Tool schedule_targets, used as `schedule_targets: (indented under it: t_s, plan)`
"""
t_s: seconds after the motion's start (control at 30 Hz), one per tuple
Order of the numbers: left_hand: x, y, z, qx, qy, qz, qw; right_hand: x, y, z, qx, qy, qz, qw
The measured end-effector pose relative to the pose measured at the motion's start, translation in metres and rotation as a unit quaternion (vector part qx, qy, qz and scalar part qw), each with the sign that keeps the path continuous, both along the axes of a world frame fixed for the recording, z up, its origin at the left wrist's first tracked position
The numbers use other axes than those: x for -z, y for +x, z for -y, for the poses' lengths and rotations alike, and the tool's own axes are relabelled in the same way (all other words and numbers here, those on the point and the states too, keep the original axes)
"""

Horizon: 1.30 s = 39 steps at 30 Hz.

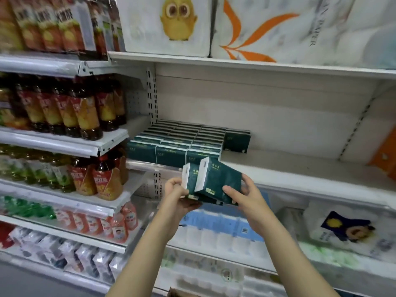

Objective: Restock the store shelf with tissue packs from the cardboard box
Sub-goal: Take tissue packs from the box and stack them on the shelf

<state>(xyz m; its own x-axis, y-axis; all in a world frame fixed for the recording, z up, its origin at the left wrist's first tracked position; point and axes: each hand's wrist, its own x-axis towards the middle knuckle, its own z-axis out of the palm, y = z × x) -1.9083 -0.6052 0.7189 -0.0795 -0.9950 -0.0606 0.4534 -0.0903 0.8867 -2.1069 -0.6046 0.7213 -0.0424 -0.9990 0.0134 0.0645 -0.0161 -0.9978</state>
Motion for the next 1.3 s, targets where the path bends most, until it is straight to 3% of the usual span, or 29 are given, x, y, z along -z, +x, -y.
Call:
schedule_targets:
  t_s: [0.07, 0.23, 0.4, 0.67, 1.0, 1.2, 1.3]
  plan:
    - [-0.01, -0.008, 0.008, 0.015, -0.012, 0.013, 1.0, -0.007, -0.005, 0.003, 0.009, -0.015, 0.003, 1.0]
    - [-0.029, -0.032, 0.037, -0.016, -0.083, 0.172, 0.981, -0.022, -0.024, 0.018, 0.024, -0.058, 0.009, 0.998]
    - [-0.048, -0.053, 0.07, -0.037, -0.136, 0.208, 0.968, -0.028, -0.045, 0.046, 0.052, -0.105, 0.054, 0.992]
    - [-0.062, -0.073, 0.155, -0.113, -0.127, 0.253, 0.953, -0.015, -0.093, 0.123, 0.156, -0.092, 0.103, 0.978]
    - [-0.059, -0.107, 0.236, -0.143, -0.111, 0.293, 0.939, 0.017, -0.13, 0.208, 0.192, -0.043, -0.083, 0.977]
    - [-0.059, -0.115, 0.269, -0.145, -0.067, 0.269, 0.95, 0.032, -0.125, 0.242, 0.188, -0.021, -0.117, 0.975]
    - [-0.059, -0.115, 0.291, -0.139, -0.053, 0.309, 0.939, 0.031, -0.123, 0.257, 0.162, -0.025, -0.166, 0.972]
